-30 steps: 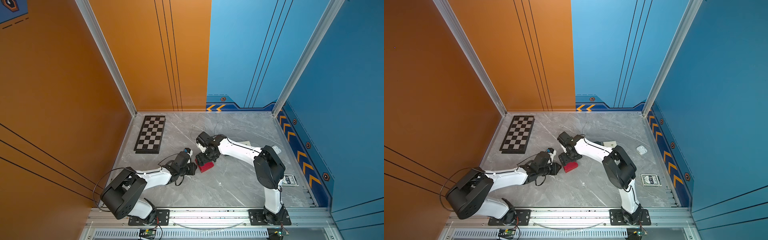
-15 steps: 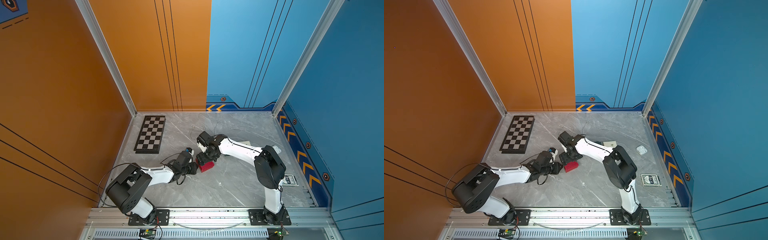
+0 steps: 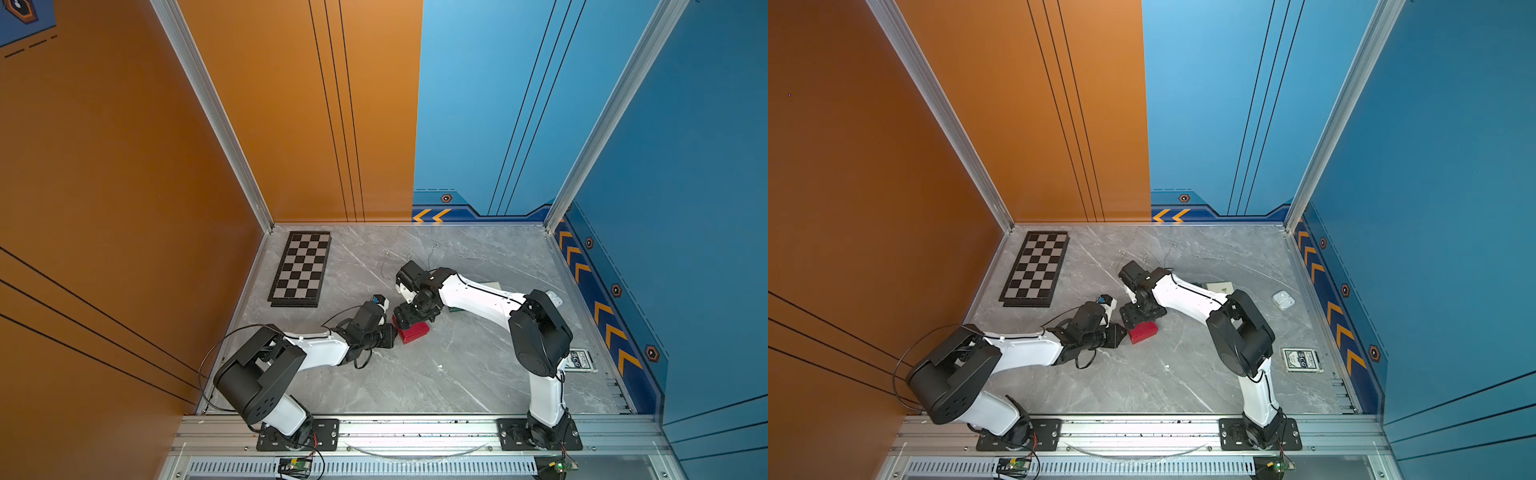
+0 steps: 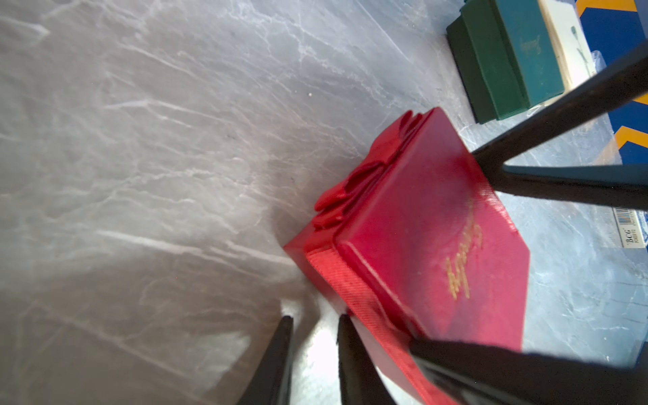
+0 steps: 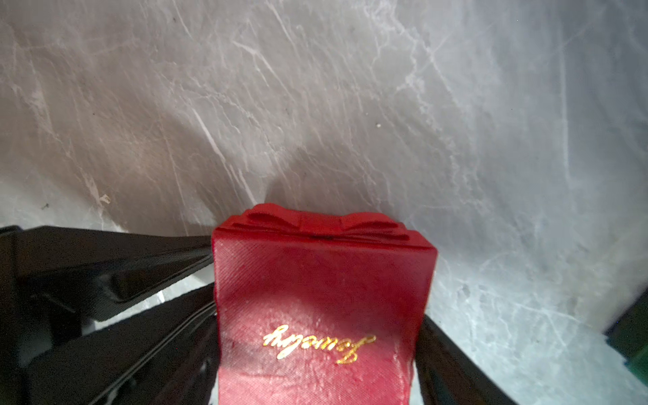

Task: Take the necklace out of the lift-off lid jewelry box
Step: Close the lid on the jewelry box.

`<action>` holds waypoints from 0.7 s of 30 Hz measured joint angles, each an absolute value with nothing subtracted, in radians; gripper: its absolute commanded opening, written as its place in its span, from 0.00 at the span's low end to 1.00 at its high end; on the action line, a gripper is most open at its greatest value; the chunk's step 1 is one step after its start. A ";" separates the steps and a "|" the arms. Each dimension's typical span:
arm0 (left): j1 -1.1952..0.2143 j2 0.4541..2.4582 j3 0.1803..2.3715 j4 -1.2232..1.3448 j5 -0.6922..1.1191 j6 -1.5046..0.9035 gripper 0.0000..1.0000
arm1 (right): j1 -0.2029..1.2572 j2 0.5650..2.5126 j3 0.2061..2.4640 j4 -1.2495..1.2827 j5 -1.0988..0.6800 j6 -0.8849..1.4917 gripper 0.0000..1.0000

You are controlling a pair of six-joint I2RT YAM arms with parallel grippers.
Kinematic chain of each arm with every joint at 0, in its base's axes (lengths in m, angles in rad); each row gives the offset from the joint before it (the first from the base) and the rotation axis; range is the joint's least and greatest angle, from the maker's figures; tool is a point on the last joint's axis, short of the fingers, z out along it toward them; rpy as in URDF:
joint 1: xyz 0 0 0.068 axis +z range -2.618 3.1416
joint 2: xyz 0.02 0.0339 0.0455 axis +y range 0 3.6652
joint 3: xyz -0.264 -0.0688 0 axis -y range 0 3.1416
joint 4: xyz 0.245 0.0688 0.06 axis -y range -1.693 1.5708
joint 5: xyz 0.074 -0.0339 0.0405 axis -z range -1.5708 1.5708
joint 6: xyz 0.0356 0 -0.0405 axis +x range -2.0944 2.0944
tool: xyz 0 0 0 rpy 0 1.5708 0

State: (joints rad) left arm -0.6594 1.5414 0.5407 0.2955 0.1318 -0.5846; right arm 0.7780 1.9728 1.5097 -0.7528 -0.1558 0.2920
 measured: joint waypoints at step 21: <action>-0.669 1.567 0.567 0.296 0.132 -0.585 0.28 | 0.783 1.988 1.510 -0.771 -0.110 0.293 0.82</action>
